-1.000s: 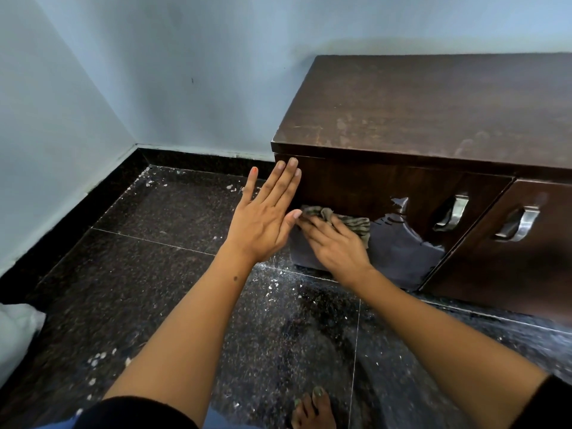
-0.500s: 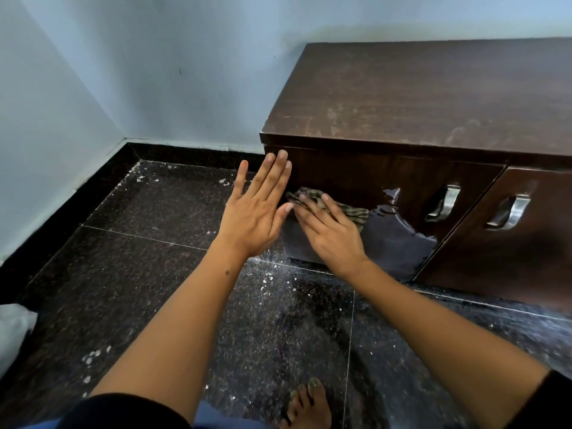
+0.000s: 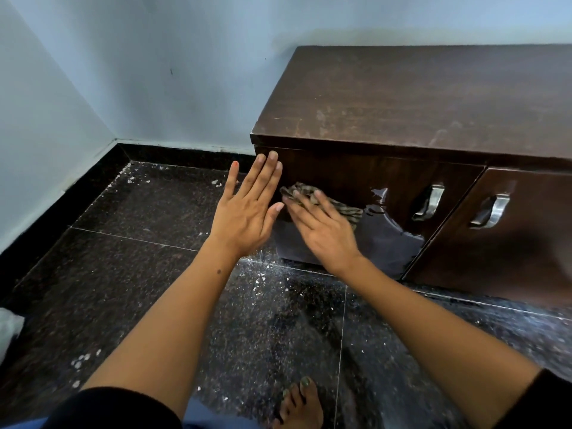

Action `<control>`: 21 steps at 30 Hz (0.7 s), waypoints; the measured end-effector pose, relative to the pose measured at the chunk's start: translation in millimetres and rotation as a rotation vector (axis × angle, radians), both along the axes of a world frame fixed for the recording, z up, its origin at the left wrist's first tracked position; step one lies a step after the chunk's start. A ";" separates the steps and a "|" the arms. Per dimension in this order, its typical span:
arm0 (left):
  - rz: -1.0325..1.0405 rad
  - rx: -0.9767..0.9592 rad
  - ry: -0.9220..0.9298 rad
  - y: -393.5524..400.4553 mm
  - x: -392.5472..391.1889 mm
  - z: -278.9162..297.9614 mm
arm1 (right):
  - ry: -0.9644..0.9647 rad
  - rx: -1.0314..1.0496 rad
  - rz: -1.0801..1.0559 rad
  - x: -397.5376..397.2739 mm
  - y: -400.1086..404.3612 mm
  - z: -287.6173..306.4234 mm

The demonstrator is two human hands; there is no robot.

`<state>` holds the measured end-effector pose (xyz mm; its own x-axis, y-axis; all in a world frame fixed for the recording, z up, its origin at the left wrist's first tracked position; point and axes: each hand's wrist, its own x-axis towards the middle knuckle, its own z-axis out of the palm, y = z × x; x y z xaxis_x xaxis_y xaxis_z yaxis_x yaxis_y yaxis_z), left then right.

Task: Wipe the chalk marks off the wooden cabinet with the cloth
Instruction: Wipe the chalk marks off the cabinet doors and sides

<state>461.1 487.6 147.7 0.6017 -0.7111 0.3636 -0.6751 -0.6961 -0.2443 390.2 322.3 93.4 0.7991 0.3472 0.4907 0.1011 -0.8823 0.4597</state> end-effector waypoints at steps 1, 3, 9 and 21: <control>0.005 0.000 0.004 -0.1 -1.0 0.4 | 0.028 -0.038 0.017 4.9 6.0 2.9; 0.018 0.006 0.011 -0.5 -2.2 1.8 | 0.199 -0.136 0.043 13.4 16.6 5.3; 0.006 -0.004 -0.003 0.6 -1.8 3.3 | 0.413 -0.176 -0.088 -1.9 6.0 -14.7; -0.005 -0.037 -0.014 -0.9 1.8 -4.9 | 0.475 -0.250 -0.079 5.1 13.2 -33.4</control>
